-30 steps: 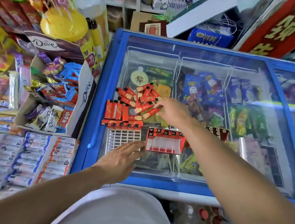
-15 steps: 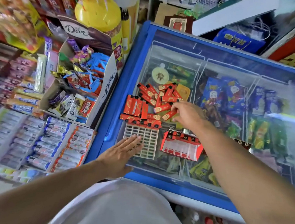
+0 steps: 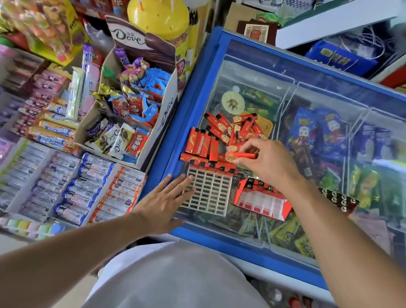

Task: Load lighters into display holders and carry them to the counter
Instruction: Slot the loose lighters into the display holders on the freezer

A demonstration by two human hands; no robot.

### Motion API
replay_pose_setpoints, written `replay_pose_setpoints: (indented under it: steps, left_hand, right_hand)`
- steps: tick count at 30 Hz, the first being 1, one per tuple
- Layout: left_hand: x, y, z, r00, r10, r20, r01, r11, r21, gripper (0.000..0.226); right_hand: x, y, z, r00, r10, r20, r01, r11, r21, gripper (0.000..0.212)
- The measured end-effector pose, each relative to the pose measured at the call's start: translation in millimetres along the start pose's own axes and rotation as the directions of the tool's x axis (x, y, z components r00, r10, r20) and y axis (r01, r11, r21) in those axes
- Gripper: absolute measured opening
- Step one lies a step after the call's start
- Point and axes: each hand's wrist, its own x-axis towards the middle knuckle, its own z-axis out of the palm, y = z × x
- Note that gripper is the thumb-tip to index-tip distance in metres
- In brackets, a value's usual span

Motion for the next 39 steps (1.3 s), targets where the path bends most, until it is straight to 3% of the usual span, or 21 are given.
replay_pose_setpoints:
  steps: [4, 7, 9, 15, 19, 39]
  left_hand:
    - [-3.2, -2.4, 3.9, 1.0, 0.001, 0.021, -0.002, 1.0, 0.017, 0.098]
    - [-3.3, 0.1, 3.9, 1.0, -0.003, 0.016, 0.003, 1.0, -0.012, 0.099]
    - [-2.9, 0.5, 3.4, 1.0, -0.003, 0.007, 0.003, 0.999, -0.051, 0.1]
    - [-2.4, -3.0, 2.2, 1.0, 0.016, 0.003, -0.016, 0.994, -0.109, 0.103]
    - [-0.7, -4.6, 1.8, 1.0, 0.022, 0.009, -0.02, 0.988, -0.151, 0.103]
    - [1.4, -7.4, 7.6, 0.999, 0.02, -0.037, -0.03, 0.954, -0.299, 0.105]
  right_hand:
    - [-30.4, -40.5, 17.8, 0.983, -0.173, 0.066, 0.177, 0.982, -0.064, 0.029]
    - [-39.8, -55.9, 49.0, 0.965, -0.219, 0.146, 0.238, 0.962, -0.132, 0.036]
    - [-40.7, -60.0, 68.7, 0.964, -0.245, 0.107, 0.261, 0.949, -0.175, 0.036]
    - [-34.0, -63.6, 102.7, 0.955, -0.216, -0.205, 0.171, 0.961, -0.216, 0.017]
    - [-30.0, -63.0, 113.6, 0.925, -0.232, -0.3, 0.156, 0.954, -0.258, 0.017]
    - [-22.1, -65.5, 115.8, 0.929, -0.186, -0.321, 0.11, 0.965, -0.239, 0.013]
